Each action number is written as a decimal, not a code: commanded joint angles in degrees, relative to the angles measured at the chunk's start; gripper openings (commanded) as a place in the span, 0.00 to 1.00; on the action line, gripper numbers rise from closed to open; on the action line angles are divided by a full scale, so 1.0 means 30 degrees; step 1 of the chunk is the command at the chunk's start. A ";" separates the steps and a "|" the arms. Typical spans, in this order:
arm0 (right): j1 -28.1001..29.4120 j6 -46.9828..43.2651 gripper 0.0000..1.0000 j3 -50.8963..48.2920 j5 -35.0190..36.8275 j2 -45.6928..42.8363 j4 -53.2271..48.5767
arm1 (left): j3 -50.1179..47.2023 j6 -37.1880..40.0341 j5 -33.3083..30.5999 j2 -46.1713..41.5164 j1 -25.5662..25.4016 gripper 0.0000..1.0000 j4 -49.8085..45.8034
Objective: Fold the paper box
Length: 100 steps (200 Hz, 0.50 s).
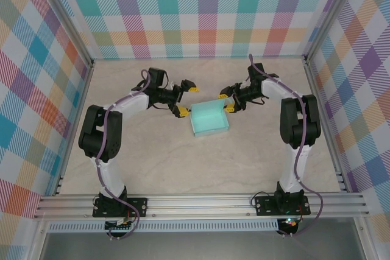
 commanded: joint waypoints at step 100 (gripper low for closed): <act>0.0434 -0.1596 0.52 -0.0226 -0.0065 -0.0809 -0.1328 | -0.0101 -0.1392 -0.0479 0.1157 -0.1736 1.00 0.1951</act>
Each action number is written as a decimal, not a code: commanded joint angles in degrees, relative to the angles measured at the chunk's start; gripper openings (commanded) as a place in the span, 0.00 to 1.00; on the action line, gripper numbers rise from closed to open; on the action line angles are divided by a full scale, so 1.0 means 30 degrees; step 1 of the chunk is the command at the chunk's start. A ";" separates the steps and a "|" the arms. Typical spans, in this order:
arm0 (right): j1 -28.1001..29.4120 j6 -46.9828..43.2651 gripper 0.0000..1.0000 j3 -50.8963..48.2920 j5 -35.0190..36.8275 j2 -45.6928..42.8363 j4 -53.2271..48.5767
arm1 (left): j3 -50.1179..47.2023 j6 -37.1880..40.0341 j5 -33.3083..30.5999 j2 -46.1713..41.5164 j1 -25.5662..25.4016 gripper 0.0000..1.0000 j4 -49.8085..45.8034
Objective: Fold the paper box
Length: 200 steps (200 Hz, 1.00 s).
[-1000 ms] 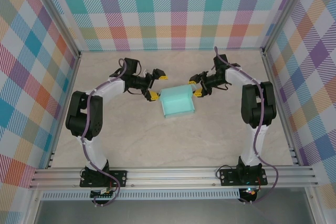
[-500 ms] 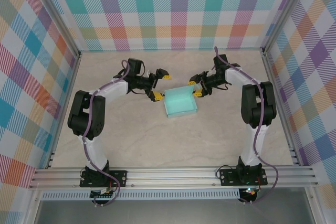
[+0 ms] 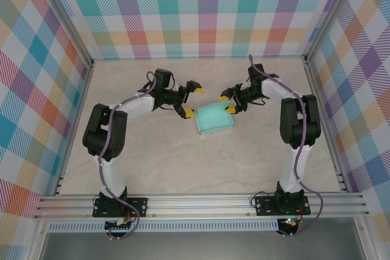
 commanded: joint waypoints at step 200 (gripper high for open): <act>-0.0081 -0.6082 0.53 0.0280 0.3803 -0.1627 -0.5732 | 0.1374 0.5526 -0.1104 0.1304 -0.0665 1.00 -0.4696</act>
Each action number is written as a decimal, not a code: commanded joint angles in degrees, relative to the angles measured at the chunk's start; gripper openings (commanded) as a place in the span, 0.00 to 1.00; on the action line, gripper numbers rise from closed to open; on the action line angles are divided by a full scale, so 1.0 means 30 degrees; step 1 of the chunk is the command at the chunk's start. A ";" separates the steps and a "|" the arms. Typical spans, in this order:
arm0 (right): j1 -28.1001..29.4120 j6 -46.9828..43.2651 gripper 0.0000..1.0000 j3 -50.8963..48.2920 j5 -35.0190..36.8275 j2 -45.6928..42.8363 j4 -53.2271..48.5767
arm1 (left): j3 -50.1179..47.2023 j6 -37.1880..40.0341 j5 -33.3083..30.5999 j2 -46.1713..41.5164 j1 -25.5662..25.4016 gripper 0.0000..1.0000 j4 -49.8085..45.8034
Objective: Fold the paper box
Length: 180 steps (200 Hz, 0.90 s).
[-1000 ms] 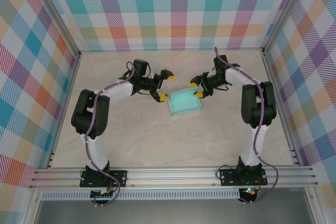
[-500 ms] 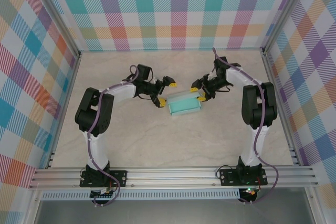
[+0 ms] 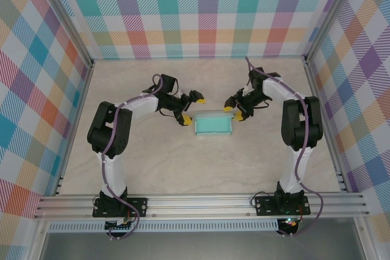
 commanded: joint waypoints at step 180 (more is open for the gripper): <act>-0.0304 -0.1974 0.51 -0.0832 0.3375 -0.3663 -0.2217 | 0.2406 1.1429 -0.3435 -0.1212 -0.0348 1.00 -0.8295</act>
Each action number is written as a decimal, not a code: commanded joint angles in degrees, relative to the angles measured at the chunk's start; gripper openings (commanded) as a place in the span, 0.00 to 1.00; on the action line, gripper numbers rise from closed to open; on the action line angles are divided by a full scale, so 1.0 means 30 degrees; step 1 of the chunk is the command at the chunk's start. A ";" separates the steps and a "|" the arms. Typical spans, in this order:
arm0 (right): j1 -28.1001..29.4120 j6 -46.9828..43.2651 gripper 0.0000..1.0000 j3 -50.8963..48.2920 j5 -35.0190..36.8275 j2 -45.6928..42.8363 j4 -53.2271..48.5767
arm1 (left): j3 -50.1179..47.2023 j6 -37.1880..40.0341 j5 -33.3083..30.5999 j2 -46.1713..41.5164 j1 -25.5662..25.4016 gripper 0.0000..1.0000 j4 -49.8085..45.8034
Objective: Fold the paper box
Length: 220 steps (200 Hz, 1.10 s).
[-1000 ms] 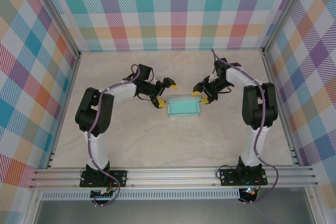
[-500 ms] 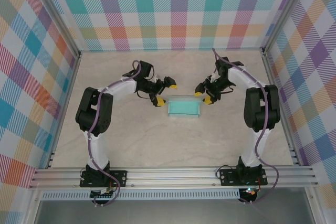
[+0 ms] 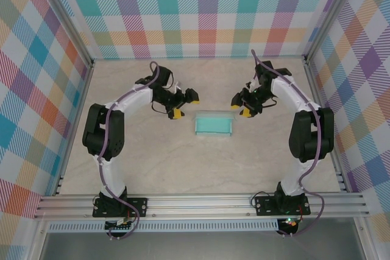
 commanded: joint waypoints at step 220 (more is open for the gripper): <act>0.2151 -0.1541 0.48 -0.1972 0.1507 0.0678 0.1651 | -0.2958 0.3241 -0.6306 0.0928 -0.1621 1.00 -0.0823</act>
